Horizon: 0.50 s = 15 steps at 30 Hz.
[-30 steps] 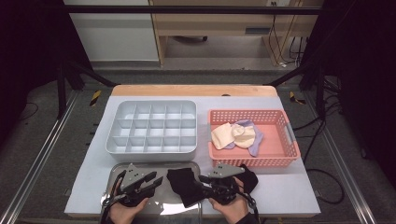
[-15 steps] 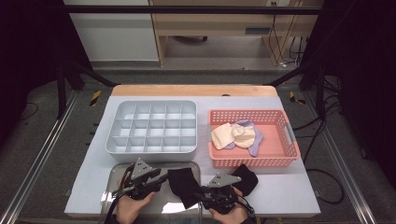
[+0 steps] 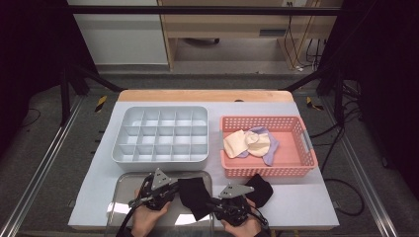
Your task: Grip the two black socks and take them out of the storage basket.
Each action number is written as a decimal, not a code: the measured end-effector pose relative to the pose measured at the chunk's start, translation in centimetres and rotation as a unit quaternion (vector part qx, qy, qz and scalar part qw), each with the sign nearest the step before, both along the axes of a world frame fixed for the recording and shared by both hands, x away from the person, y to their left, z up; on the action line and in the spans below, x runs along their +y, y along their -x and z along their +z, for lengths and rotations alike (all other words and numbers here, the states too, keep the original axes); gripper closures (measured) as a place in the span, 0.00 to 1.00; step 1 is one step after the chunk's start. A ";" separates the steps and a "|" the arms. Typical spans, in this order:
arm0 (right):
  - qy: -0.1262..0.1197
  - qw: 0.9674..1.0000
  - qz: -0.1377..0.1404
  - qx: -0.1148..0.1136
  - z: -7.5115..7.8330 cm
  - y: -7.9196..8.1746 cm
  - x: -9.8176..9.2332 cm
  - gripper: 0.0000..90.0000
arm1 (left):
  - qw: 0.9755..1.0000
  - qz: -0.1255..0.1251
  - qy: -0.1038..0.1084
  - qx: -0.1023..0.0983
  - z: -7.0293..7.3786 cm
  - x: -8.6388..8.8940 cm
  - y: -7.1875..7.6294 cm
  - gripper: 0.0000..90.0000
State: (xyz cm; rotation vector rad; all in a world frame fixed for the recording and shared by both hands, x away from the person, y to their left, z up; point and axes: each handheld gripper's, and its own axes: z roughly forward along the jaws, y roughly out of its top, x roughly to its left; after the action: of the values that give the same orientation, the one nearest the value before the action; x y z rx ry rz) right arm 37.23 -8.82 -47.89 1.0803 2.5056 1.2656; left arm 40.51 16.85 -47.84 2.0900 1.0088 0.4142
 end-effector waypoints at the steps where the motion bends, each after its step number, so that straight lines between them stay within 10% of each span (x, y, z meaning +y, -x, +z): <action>1: 0.002 1.000 0.000 -0.002 0.1 0.0 0.0 0.86 | 1.000 -0.001 0.000 0.000 0.1 0.0 0.1 0.97; 15: -0.014 0.999 -0.039 -0.008 1.4 -0.9 -2.4 0.89 | 0.999 -0.046 0.022 0.015 0.8 0.4 5.8 0.97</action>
State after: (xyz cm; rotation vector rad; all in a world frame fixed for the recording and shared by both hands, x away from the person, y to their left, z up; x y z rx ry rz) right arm 38.18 -11.20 -46.53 1.1581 2.4156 1.2850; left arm 34.67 17.21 -47.09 2.0987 0.9267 0.3116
